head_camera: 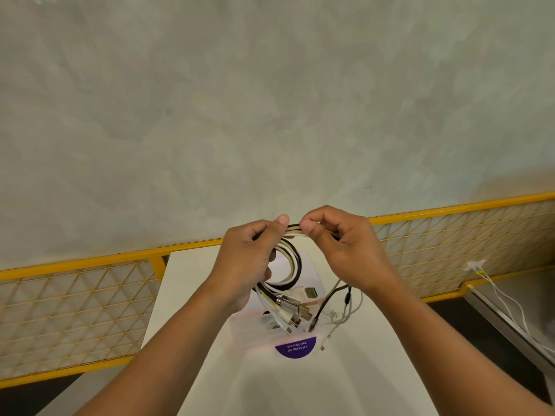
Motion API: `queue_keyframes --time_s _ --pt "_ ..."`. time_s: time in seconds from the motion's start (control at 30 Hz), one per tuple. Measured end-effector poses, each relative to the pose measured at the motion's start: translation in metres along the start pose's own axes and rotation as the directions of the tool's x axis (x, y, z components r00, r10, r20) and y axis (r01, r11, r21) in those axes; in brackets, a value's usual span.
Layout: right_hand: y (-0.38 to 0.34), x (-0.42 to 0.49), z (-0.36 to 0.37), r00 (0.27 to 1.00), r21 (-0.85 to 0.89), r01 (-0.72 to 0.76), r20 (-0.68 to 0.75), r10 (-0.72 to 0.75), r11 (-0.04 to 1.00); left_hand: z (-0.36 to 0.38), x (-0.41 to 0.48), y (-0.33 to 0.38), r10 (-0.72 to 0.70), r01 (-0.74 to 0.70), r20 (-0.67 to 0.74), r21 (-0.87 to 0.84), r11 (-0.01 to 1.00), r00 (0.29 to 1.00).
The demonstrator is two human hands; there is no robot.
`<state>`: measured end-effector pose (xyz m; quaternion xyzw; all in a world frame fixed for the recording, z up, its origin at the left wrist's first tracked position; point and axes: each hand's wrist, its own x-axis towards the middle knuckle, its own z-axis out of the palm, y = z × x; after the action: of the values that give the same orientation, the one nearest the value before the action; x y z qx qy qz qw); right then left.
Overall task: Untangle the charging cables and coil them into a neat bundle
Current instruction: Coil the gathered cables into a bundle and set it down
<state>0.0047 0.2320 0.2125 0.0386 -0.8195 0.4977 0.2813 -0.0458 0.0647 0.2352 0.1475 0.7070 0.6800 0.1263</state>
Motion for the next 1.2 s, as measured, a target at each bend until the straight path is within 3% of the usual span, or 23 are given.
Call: queue_keyframes --time_s 0.17,0.27,0.53,0.93,1.03,1.2 --pt "-0.004 0.005 -0.008 0.965 -0.108 -0.079 0.242 0.103 0.991 -0.005 0.003 -0.001 -0.003 0.003 0.000 0.069 0.998 1.000" --pt "-0.007 0.006 -0.006 0.930 -0.132 -0.049 0.357 0.094 0.990 -0.008 0.004 0.000 -0.022 0.014 0.060 0.124 0.992 0.998" --pt "-0.015 0.007 0.000 0.973 -0.176 -0.007 0.227 0.047 0.984 -0.015 0.004 -0.006 -0.032 -0.008 0.134 0.287 0.958 0.990" --pt "-0.015 0.000 0.005 0.976 0.012 -0.065 0.208 0.061 0.998 -0.012 0.008 -0.002 -0.121 0.109 -0.100 -0.118 0.987 0.988" --pt "-0.017 -0.003 0.006 0.978 0.029 -0.053 0.201 0.047 0.998 -0.010 0.012 -0.001 -0.180 0.155 -0.091 -0.229 0.961 0.979" --pt "-0.011 -0.007 0.005 0.963 0.255 -0.176 0.244 0.113 0.951 -0.010 0.013 0.001 -0.279 0.253 -0.024 -0.355 0.900 0.960"
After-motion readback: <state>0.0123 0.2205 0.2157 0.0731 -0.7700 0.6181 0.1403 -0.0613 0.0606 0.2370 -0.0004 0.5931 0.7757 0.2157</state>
